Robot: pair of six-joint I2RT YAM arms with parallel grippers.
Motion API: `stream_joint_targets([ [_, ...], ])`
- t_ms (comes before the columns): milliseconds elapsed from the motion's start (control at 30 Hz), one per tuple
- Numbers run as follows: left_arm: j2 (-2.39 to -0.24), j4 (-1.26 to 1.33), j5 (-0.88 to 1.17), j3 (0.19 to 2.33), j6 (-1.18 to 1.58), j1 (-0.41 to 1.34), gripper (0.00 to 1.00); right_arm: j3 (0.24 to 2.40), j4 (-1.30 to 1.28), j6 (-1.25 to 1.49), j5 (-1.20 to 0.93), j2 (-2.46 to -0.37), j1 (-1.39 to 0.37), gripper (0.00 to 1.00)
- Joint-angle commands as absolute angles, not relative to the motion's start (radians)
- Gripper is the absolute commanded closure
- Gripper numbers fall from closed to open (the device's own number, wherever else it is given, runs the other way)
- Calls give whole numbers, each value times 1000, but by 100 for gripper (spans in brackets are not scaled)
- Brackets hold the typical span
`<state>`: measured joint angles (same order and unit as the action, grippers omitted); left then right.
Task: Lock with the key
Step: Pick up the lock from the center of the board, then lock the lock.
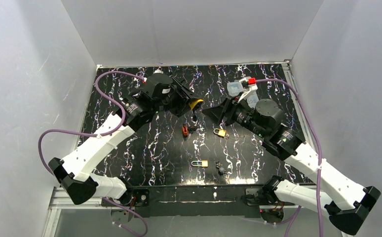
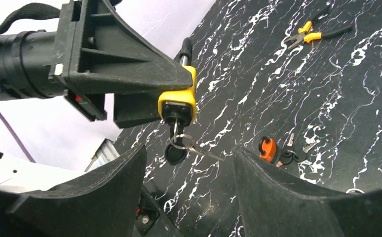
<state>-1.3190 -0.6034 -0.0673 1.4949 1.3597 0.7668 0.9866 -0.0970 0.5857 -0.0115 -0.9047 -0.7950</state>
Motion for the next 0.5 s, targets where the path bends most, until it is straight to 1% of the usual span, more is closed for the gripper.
stream_joint_targets([
  [0, -1303, -559, -157, 1542, 1473, 809, 100, 1033, 17, 526, 99, -915, -833, 28],
  [133, -1306, -551, -171, 1541, 1520, 831, 100, 1019, 81, 489, 164, -924, -873, 27],
  [333, -1310, -540, -185, 1555, 1553, 850, 100, 1024, 118, 473, 205, -959, -901, 27],
  [467, -1308, -540, -206, 1573, 1555, 866, 100, 1022, 135, 480, 222, -976, -911, 30],
])
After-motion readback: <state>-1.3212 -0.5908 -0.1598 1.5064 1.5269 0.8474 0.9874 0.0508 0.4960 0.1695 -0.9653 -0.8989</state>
